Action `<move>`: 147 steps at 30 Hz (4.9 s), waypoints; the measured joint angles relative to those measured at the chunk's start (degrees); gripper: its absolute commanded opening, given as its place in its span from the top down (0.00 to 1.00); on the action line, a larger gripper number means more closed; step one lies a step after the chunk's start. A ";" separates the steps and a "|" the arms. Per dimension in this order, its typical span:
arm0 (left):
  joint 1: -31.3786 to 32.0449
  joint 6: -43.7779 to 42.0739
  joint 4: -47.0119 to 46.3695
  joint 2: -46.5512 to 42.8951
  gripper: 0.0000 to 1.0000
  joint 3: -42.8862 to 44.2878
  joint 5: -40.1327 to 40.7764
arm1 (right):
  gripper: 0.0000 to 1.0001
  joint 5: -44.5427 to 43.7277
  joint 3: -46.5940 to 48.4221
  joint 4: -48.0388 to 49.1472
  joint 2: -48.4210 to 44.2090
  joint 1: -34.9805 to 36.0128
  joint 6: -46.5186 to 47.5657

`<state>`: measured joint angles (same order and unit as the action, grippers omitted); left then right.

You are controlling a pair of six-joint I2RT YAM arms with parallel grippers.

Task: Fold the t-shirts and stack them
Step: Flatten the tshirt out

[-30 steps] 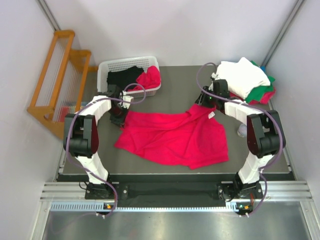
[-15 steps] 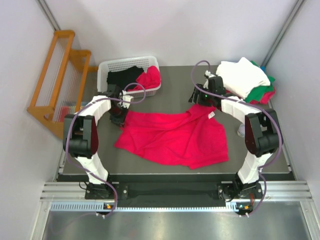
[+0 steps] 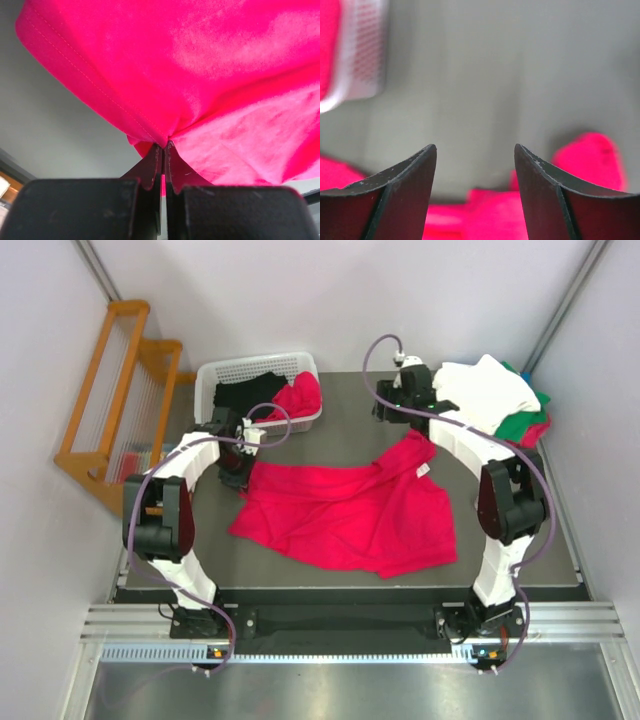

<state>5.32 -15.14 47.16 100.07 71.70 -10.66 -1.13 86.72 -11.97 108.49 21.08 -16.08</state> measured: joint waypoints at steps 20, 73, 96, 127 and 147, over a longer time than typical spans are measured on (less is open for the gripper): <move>0.00 0.00 0.02 -0.63 1.00 -0.15 -0.02 | 0.90 3.50 -15.85 3.08 -2.10 -8.35 -3.54; -0.37 -7.80 30.84 -48.96 1.00 53.70 -8.81 | 1.00 11.74 -10.40 -11.58 -87.01 -3.45 -5.49; -0.37 -6.27 5.53 -40.87 1.00 -4.44 2.21 | 1.00 6.10 -35.69 1.57 -56.94 -3.72 -6.62; -9.22 -1.62 -7.65 12.26 0.02 20.37 4.72 | 0.93 11.63 -26.03 23.10 -8.31 -13.88 -12.33; 5.29 -2.45 1.20 -12.81 0.02 -1.33 -8.09 | 0.00 12.72 -25.53 19.71 -9.40 -13.88 -12.52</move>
<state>10.61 -17.58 48.36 87.26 70.37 -18.74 11.60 61.19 7.75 99.09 7.20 -28.60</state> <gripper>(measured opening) 0.985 0.993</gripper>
